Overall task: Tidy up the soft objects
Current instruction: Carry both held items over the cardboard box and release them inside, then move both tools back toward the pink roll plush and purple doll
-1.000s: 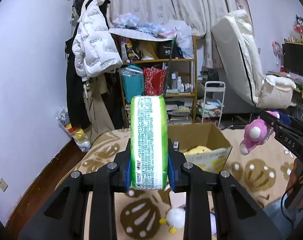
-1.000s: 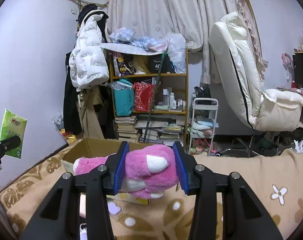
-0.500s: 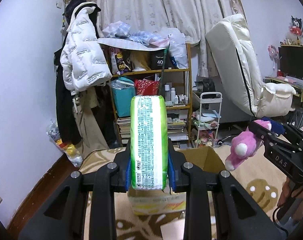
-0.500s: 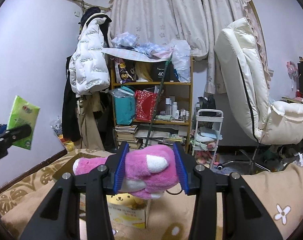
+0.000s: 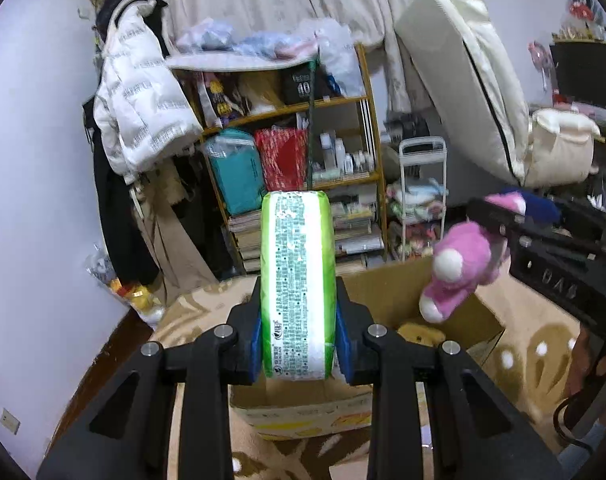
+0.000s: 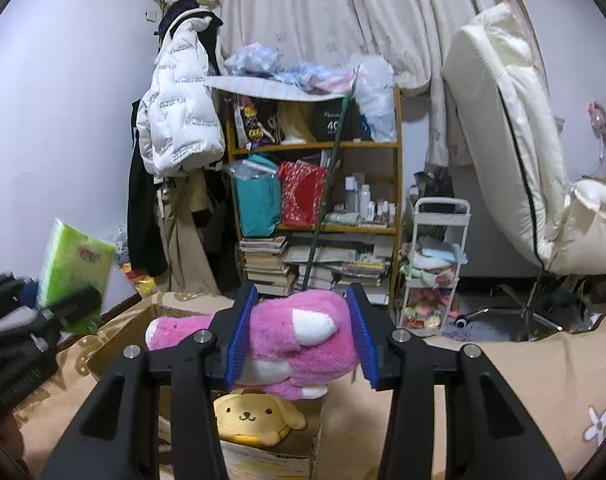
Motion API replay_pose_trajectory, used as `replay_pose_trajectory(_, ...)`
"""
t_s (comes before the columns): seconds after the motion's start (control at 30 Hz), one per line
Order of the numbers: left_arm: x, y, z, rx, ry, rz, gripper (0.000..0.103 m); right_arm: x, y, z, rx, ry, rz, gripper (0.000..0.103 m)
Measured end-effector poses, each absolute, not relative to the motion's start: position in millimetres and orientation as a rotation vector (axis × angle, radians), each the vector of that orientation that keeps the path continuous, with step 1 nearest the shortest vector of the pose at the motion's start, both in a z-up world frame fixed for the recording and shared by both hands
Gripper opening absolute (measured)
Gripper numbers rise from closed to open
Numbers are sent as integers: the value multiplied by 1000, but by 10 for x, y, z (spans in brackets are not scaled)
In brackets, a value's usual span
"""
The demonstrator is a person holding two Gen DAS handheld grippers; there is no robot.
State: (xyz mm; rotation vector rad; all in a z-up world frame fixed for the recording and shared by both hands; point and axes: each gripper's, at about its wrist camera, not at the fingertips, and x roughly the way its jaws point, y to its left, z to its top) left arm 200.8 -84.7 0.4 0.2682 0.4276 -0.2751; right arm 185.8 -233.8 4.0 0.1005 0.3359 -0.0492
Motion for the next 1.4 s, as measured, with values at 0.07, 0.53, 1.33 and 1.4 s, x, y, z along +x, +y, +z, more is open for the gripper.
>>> replay_pose_trajectory(0.07, 2095, -865, -128, 270, 466, -266, 29, 1910, -2329, -30, 118, 351, -35, 50)
replay_pose_trajectory(0.53, 2158, -776, -397, 233, 551, -232, 58, 2007, -2225, -215, 107, 434, 41, 52)
replay_pose_trajectory(1.33, 1271, -249, 376, 176, 536, -172, 100, 1058, -2358, 373, 120, 340, -23, 103)
replay_pose_trajectory(1.4, 1184, -203, 365, 184, 555, -153, 100, 969, -2353, 406, 113, 337, -31, 103)
